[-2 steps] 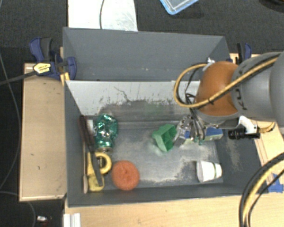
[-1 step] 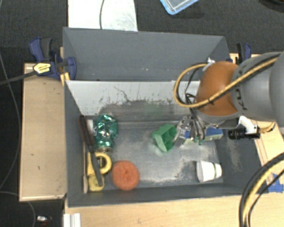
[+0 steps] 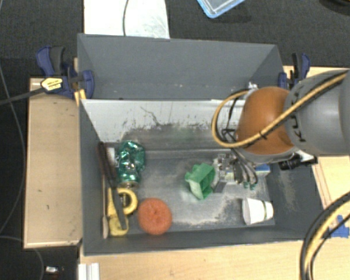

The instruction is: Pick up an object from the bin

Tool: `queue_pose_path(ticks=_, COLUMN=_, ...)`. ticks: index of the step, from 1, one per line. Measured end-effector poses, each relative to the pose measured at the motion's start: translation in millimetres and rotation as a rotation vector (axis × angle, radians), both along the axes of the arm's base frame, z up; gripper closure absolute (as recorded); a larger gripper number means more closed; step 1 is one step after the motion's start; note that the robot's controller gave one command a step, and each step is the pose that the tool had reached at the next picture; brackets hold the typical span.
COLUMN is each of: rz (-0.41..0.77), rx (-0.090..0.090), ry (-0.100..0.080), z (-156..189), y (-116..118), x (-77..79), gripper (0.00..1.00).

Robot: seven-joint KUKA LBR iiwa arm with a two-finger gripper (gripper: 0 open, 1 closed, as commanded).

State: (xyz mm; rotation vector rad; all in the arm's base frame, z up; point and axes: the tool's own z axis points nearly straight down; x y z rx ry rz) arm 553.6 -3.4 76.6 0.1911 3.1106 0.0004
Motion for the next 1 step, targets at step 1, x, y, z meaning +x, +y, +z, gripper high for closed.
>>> queue_pose_path(ticks=1, rz=0.049, rx=0.000, ry=0.005, z=26.4, y=-6.3, x=2.8, gripper=1.00)
